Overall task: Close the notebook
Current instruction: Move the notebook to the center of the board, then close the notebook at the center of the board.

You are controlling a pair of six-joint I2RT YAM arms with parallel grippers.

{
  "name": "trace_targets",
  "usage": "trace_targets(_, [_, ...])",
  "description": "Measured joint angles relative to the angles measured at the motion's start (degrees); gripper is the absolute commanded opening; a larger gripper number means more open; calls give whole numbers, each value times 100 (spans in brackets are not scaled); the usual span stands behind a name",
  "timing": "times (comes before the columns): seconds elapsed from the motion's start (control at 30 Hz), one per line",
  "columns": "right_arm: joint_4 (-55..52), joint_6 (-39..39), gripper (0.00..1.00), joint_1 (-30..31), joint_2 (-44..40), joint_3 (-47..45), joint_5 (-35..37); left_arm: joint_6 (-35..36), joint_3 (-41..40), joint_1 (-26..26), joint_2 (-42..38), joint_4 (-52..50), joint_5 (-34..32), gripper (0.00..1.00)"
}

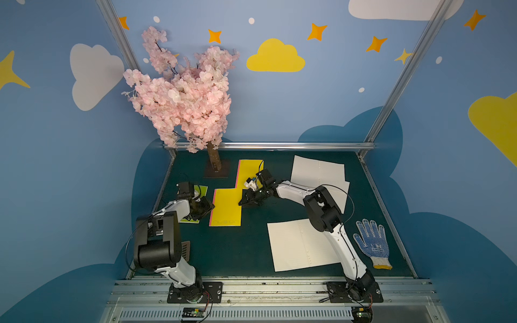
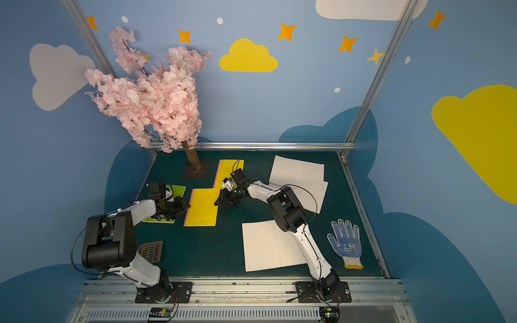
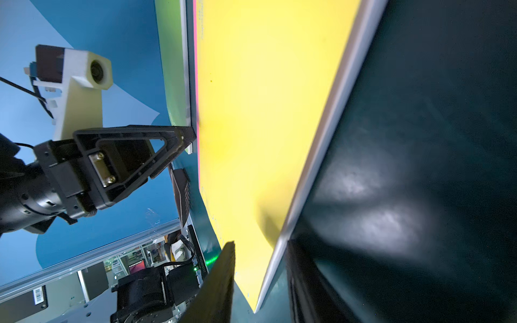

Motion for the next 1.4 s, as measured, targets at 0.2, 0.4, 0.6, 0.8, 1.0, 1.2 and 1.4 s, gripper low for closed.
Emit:
trace_targets(0.2, [-269,-225,38,-28,-258,-122,363,-13,-26,0,-328,-81,2,53])
trace_targets(0.4, [-446,-400,40,-107,-813,-584,619,-186,-223,-63,-728,-44,323,55])
trace_targets(0.6, [-426,-444,41,-166,-1469,-1141,723,-457,-282,-529,-870,46,557,56])
trace_targets(0.8, [-219,-439,41,-317,-2024,-1993,791,-732,-284,-1261,-1117,103,667,57])
trace_targets(1.0, [-155,-511,42,-684,-2522,-2955,962,-1049,-439,-1779,-1591,232,782,60])
trace_targets(1.2, [-94,-623,42,-1235,-3187,-3897,1019,-1399,-787,-2424,-1880,275,817,60])
trace_targets(1.4, [-24,-680,42,-1674,-3593,-4559,1032,-1648,-1082,-3047,-1921,321,809,60])
